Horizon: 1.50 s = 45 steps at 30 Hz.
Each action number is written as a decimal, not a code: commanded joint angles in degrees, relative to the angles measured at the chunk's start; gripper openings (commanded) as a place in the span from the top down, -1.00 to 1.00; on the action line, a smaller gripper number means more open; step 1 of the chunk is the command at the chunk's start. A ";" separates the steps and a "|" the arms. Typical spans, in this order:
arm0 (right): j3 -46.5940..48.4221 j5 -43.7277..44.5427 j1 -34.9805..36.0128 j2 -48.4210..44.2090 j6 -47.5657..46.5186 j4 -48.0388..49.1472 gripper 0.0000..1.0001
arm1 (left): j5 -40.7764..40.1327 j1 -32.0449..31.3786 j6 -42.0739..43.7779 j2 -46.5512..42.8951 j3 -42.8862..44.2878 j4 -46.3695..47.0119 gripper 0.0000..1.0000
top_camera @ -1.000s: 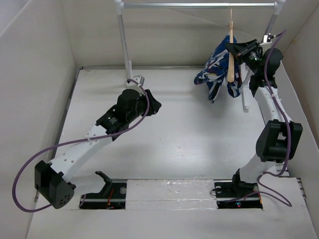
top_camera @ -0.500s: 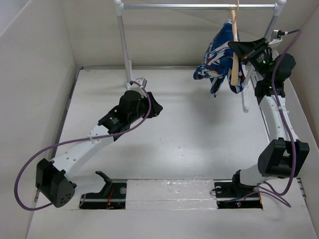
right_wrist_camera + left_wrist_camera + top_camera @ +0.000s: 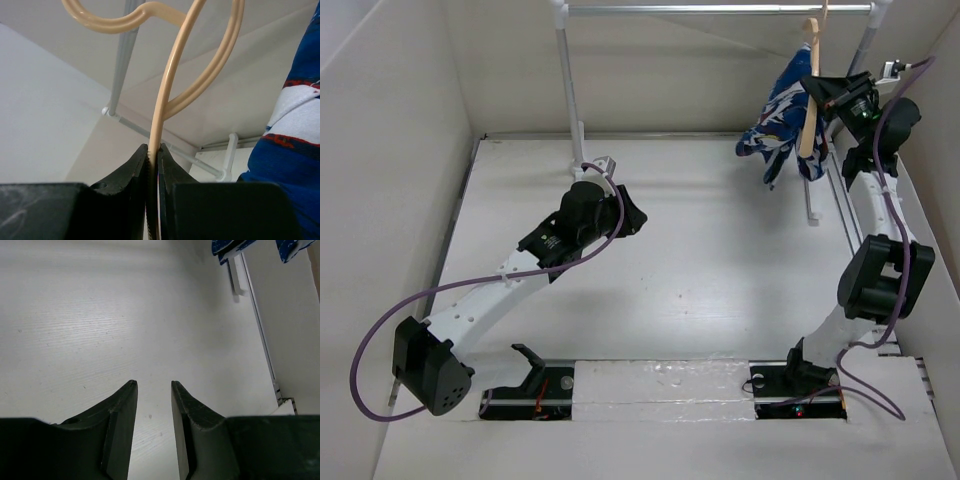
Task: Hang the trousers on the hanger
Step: Place the hanger at the clothesline.
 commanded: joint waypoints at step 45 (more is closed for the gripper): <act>19.49 19.78 2.25 -1.43 0.12 -8.54 1.00 | 2.42 0.09 -1.75 -0.09 1.20 1.25 0.35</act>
